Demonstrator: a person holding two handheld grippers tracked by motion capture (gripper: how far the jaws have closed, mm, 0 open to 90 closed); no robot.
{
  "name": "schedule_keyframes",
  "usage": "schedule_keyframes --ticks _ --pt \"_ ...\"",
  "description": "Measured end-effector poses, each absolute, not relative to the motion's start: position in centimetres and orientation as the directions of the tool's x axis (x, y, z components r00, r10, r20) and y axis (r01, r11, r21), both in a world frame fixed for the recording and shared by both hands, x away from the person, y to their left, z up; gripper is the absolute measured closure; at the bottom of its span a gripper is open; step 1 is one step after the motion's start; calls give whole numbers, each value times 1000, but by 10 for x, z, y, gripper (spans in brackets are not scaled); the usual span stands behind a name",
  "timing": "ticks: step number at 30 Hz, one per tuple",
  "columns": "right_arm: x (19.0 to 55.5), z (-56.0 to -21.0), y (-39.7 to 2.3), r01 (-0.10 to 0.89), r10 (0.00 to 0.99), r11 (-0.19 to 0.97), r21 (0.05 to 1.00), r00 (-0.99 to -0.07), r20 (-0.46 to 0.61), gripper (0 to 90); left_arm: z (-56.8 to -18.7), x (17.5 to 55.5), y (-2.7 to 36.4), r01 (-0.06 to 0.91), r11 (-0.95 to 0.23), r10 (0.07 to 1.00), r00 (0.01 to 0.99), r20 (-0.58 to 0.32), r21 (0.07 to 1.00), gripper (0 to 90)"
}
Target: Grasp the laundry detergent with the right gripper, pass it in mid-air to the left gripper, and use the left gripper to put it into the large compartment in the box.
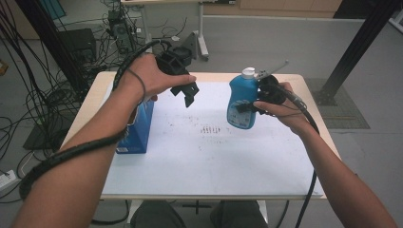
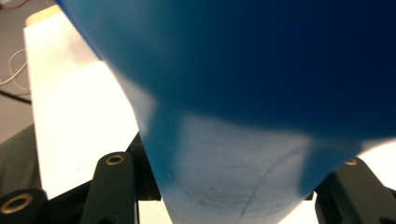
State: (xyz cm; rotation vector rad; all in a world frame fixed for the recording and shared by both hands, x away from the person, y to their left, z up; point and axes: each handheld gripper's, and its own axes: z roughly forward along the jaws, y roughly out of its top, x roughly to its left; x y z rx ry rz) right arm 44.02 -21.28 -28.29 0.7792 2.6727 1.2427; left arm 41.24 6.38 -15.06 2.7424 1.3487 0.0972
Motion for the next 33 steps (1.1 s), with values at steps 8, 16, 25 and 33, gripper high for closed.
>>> schedule_keyframes --ticks 8,16,25,33 --pt "447 -270 -184 358 417 564 745 -901 117 445 -127 421 70 693 -714 701 708 88 102 58" --pt "449 -263 -145 287 320 615 734 -942 100 444 -107 422 67 540 -833 551 829 93 121 56" --pt "446 -271 -110 215 242 651 728 -968 70 445 -106 422 61 438 -888 453 885 107 143 47" --pt "440 -278 -84 131 148 657 742 -988 43 444 -107 416 57 388 -916 397 913 97 98 48"
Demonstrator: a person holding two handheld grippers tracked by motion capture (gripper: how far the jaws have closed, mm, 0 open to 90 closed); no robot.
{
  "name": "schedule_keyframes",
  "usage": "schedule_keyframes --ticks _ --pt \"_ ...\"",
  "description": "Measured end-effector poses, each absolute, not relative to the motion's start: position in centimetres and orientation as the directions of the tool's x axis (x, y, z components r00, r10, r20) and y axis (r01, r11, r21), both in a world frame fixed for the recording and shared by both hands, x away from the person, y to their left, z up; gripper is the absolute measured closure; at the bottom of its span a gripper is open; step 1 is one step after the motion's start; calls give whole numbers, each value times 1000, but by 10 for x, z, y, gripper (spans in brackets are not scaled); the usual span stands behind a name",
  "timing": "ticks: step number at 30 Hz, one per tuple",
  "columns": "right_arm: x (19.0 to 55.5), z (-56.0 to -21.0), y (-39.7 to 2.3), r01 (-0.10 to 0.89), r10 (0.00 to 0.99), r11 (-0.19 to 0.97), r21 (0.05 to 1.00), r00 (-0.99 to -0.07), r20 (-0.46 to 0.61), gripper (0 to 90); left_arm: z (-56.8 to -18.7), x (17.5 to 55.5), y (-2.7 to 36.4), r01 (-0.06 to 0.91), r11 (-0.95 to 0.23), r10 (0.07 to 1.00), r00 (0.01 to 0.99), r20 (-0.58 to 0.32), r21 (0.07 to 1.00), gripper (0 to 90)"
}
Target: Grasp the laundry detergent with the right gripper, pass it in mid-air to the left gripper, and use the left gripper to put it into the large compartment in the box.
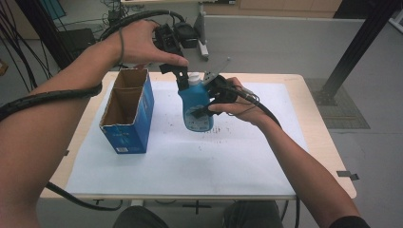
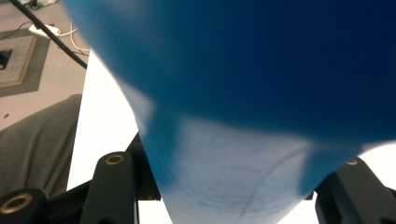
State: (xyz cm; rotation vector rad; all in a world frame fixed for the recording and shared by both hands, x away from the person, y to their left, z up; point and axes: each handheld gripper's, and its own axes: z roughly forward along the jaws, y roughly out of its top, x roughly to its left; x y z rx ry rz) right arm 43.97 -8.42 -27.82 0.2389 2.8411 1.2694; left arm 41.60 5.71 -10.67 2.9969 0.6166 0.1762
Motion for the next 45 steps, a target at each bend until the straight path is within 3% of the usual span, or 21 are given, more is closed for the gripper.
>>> schedule_keyframes --ticks 11,20,34,45 --pt "431 -281 -59 61 67 638 768 -997 23 444 -112 412 63 371 -925 378 921 91 83 48" --pt "426 -277 -59 28 50 624 781 -999 -4 445 -114 410 57 334 -938 342 935 97 93 46" --pt "418 -273 -60 -14 5 604 797 -1000 -21 444 -138 408 47 289 -957 291 956 41 30 48" --pt "416 -268 -64 -36 -9 589 807 -999 -38 443 -144 411 46 288 -956 290 957 25 52 47"
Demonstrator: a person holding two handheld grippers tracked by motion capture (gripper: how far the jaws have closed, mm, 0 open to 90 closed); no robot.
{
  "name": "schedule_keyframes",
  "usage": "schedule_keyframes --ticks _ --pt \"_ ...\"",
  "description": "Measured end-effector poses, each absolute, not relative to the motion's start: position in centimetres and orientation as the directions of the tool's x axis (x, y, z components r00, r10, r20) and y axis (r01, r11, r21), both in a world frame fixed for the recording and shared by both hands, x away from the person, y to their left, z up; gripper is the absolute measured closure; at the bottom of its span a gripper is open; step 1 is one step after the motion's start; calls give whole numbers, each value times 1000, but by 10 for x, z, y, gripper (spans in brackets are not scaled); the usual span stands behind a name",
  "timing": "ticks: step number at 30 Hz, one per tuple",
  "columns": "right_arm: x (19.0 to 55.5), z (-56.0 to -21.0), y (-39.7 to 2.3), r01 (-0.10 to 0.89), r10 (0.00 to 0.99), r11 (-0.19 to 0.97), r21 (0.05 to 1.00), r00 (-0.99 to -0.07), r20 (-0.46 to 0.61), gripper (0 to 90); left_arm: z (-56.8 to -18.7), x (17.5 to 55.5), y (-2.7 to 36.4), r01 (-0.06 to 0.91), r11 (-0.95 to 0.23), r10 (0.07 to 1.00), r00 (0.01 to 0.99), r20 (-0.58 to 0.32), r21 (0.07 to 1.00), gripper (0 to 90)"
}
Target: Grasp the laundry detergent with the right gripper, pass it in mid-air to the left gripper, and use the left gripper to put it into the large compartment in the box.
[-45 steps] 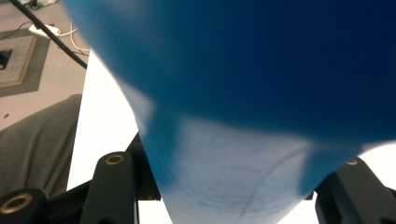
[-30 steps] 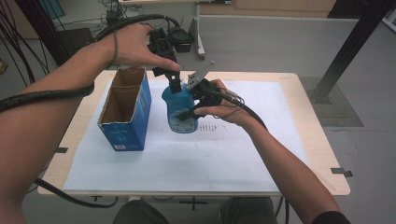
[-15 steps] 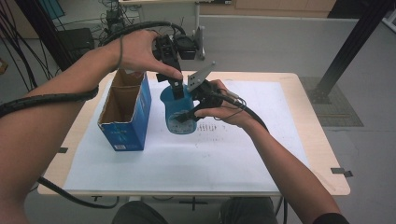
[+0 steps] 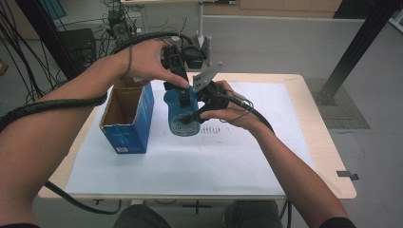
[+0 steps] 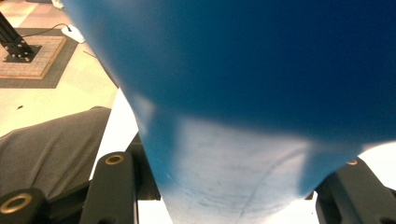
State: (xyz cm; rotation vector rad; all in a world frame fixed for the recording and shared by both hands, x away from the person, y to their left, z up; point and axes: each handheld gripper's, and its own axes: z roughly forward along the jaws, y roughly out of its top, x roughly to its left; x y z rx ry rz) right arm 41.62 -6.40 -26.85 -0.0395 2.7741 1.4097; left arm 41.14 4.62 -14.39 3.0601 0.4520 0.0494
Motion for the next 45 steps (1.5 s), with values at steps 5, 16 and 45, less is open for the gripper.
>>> schedule_keyframes --ticks 5,16,45 --pt "417 -267 -66 -29 -4 585 811 -999 -33 444 -149 412 44 285 -957 287 958 26 47 47" --pt "419 -267 -67 -45 -3 569 821 -999 -53 444 -154 413 41 275 -960 277 961 25 55 47" --pt "415 -262 -67 -48 3 566 823 -998 -60 443 -153 410 38 267 -962 269 963 30 59 48"
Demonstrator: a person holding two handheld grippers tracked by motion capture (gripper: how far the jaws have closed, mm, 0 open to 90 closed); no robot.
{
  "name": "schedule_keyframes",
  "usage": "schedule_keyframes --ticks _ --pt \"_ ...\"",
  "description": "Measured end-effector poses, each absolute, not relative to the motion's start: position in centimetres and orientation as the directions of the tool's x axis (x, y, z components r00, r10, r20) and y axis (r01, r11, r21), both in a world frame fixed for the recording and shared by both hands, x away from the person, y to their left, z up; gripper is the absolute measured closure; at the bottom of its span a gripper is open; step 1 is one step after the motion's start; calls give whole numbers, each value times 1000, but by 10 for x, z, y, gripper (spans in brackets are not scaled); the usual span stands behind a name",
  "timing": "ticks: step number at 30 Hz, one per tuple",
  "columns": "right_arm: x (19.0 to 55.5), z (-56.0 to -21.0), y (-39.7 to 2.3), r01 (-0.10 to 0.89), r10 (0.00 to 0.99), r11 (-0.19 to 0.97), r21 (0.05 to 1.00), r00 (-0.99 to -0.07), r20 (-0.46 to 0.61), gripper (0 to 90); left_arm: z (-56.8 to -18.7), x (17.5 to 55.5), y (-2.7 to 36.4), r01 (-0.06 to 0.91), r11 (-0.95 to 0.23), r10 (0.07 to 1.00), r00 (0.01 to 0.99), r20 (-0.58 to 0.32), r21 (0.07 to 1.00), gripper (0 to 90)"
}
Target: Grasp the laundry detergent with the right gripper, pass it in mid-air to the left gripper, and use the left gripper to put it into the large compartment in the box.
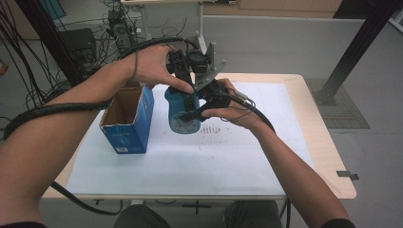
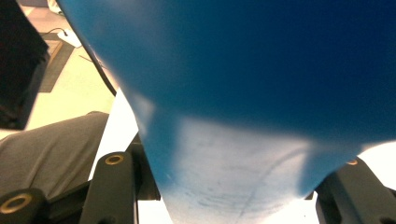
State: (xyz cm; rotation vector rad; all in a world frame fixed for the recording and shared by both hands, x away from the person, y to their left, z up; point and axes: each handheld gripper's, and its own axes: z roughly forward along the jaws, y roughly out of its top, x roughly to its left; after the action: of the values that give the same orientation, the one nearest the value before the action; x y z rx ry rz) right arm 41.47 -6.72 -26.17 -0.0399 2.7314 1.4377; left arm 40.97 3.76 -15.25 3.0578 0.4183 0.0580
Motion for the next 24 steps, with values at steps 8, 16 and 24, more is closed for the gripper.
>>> schedule_keyframes --ticks 8,16,24 --pt "416 -262 -67 -44 5 567 823 -998 -57 443 -151 410 38 266 -962 268 963 33 66 48" --pt "416 -261 -67 -49 4 566 823 -998 -62 444 -151 410 40 268 -961 271 962 30 68 48" --pt "415 -259 -67 -48 6 564 825 -998 -62 444 -150 409 39 266 -962 268 963 36 65 48"
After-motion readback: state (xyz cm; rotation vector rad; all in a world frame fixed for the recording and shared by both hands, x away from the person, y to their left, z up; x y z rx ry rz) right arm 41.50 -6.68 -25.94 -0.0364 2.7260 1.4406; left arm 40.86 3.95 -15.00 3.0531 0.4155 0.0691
